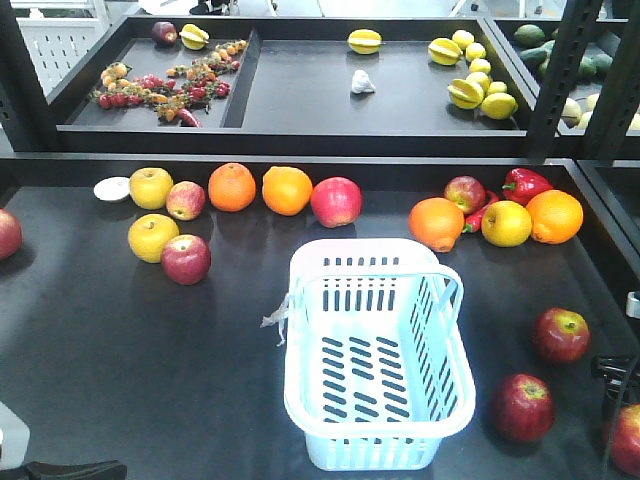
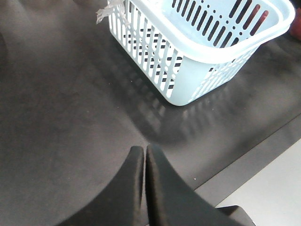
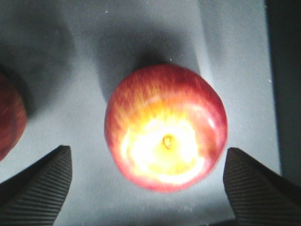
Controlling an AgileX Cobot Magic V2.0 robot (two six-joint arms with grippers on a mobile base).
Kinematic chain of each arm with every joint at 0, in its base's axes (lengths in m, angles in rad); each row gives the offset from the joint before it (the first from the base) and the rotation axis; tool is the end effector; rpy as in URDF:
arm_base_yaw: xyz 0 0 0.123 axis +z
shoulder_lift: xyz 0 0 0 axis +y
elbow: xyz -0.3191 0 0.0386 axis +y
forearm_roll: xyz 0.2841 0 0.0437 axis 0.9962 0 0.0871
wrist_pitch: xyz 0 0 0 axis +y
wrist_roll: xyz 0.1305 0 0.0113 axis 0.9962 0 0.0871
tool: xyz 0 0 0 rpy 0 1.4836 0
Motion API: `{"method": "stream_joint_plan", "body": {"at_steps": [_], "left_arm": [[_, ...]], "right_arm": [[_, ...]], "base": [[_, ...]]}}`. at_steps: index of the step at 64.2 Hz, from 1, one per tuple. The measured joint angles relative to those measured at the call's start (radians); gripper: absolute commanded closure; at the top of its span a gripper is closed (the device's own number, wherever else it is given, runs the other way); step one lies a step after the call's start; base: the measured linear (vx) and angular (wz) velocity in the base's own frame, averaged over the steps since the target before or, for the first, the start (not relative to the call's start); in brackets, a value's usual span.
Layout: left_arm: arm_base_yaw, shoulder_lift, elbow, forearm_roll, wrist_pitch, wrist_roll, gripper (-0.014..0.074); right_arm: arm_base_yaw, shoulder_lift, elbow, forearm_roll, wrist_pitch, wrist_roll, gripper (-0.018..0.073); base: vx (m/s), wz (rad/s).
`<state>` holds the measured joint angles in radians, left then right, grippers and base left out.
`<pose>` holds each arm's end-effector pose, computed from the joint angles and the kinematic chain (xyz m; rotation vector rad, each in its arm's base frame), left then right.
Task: Pick three apples into basket with both arms
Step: 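Move the right gripper down over a red apple and grasp it, then carry the apple with the right gripper over the basket and release it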
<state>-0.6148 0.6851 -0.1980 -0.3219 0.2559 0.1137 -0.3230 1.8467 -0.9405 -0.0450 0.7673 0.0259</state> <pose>0.1191 -0.0970 0.1821 0.5125 2.2062 -0.5314 0.3132 -0.1091 0.0919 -0.4915 -3.0824 0.0442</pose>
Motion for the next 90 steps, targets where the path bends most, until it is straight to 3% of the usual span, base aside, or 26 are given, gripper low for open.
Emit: {"method": "stream_joint_plan", "body": {"at_steps": [13,27,51,61,87,90], "left_arm": [[0.0,0.0,0.0,0.0,0.0,0.0,0.0604],[0.0,0.0,0.0,0.0,0.0,0.0,0.0604],[0.0,0.0,0.0,0.0,0.0,0.0,0.0604],[0.0,0.0,0.0,0.0,0.0,0.0,0.0604],[0.0,0.0,0.0,0.0,0.0,0.0,0.0604],[0.0,0.0,0.0,0.0,0.0,0.0,0.0604]], "right_arm": [[0.0,0.027,-0.001,-0.014,-0.015,0.004,-0.0045],[-0.002,0.065,-0.008,-0.092,-0.023,0.051,-0.0036],[-0.004,0.107,-0.022,-0.102,-0.038,0.061,-0.0003],[-0.004,0.117,-0.028,-0.102,-0.038,0.062,0.0111],[-0.004,0.119,-0.028,-0.103,-0.034,0.058,0.0564],[-0.004,0.117,-0.028,-0.103,-0.032,0.055,0.0572]], "base": [[0.0,0.0],[0.0,0.0],[0.0,0.0],[0.0,0.0],[0.0,0.0],[0.0,0.0]]}}
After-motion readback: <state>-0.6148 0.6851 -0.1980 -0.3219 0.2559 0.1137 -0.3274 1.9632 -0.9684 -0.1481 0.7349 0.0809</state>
